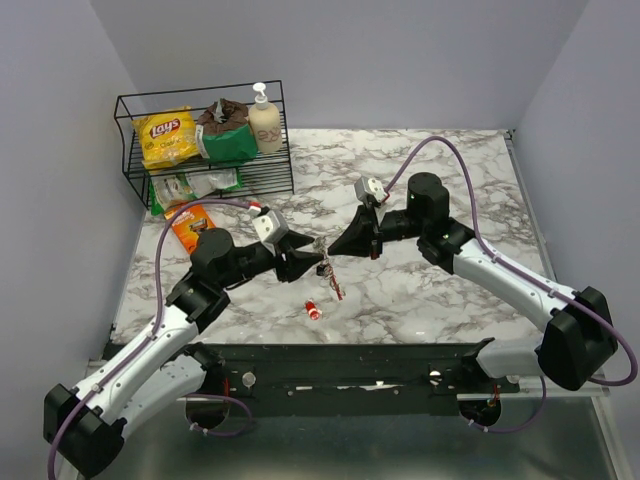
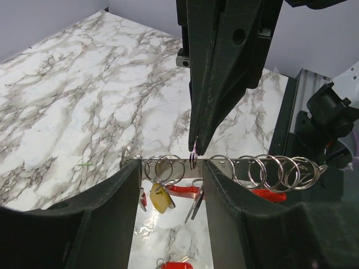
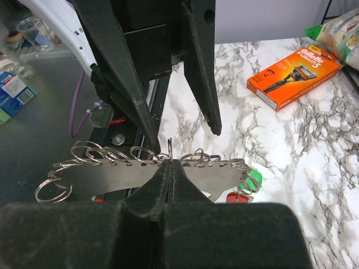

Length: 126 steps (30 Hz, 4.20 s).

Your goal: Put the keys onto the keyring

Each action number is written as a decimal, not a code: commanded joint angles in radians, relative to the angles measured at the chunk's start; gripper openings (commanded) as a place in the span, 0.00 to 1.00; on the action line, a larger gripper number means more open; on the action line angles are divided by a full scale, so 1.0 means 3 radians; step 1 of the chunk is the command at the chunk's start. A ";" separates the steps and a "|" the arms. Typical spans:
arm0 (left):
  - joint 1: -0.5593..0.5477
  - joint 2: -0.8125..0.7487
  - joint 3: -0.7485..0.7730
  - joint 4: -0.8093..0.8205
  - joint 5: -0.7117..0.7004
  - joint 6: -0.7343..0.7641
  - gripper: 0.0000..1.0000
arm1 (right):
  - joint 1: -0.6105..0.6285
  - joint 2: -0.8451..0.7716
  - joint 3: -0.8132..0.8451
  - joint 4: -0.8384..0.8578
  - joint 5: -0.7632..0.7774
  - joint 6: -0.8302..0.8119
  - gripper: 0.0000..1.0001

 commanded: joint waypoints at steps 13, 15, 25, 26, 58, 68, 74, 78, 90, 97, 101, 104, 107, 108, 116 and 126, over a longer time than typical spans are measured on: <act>0.0011 0.0271 0.0032 0.0421 0.0380 -0.0068 0.25 | 0.0009 -0.0040 -0.0009 0.0132 -0.0008 0.0009 0.01; 0.0011 0.0271 0.0022 0.0457 0.0385 -0.0084 0.15 | 0.0009 -0.0030 -0.0014 0.0127 -0.0008 0.0009 0.01; 0.0005 0.0108 -0.0101 0.0473 0.0160 -0.0084 0.00 | 0.0009 0.0032 0.0021 0.0127 0.0078 0.0055 0.17; 0.0011 0.0088 -0.0116 0.0463 0.0114 -0.0069 0.00 | 0.0009 0.0047 0.0021 0.0127 0.0099 0.0065 0.25; 0.0398 -0.0419 -0.0495 -0.0243 -0.2673 -0.0406 0.00 | 0.0131 0.0486 -0.0219 -0.1024 0.1996 0.0990 0.96; 0.0481 -0.0358 -0.0106 -0.0479 -0.2663 -0.0263 0.00 | 0.0387 0.1008 0.0282 -0.1381 0.2032 0.1727 1.00; 0.0481 -0.0327 0.0087 -0.0539 -0.2525 -0.0156 0.00 | 0.0474 0.1202 0.0487 -0.1412 0.1925 0.1941 1.00; 0.0481 -0.0281 0.0241 -0.0744 -0.2494 -0.0222 0.00 | 0.0541 0.1289 0.0487 -0.1377 0.1991 0.2227 1.00; 0.0486 -0.0465 0.0533 -0.1128 -0.2382 -0.0334 0.00 | 0.0791 0.1856 0.0625 -0.1489 0.2257 0.2831 0.80; 0.0481 -0.0623 0.0477 -0.1158 -0.2351 -0.0324 0.00 | 0.0807 0.2015 0.0655 -0.1566 0.2282 0.2969 0.69; 0.0481 -0.0690 0.0446 -0.1143 -0.2356 -0.0309 0.00 | 0.0802 0.2087 0.0701 -0.1607 0.2242 0.3010 0.61; 0.0481 -0.0710 0.0431 -0.1123 -0.2351 -0.0299 0.00 | 0.0802 0.2113 0.0681 -0.1627 0.2211 0.3036 0.50; 0.0481 -0.0700 0.0426 -0.1107 -0.2346 -0.0288 0.00 | 0.0802 0.2103 0.0650 -0.1637 0.2201 0.3056 0.40; 0.0481 -0.0700 0.0420 -0.1102 -0.2341 -0.0283 0.00 | 0.0802 0.2113 0.0660 -0.1637 0.2185 0.3051 0.34; 0.0481 -0.0685 0.0380 -0.1046 -0.2305 -0.0263 0.00 | 0.0796 0.2205 0.0696 -0.1632 0.2124 0.3056 0.33; 0.0481 -0.0654 0.0379 -0.1036 -0.2274 -0.0247 0.00 | 0.0797 0.2189 0.0768 -0.1591 0.2252 0.3005 0.08</act>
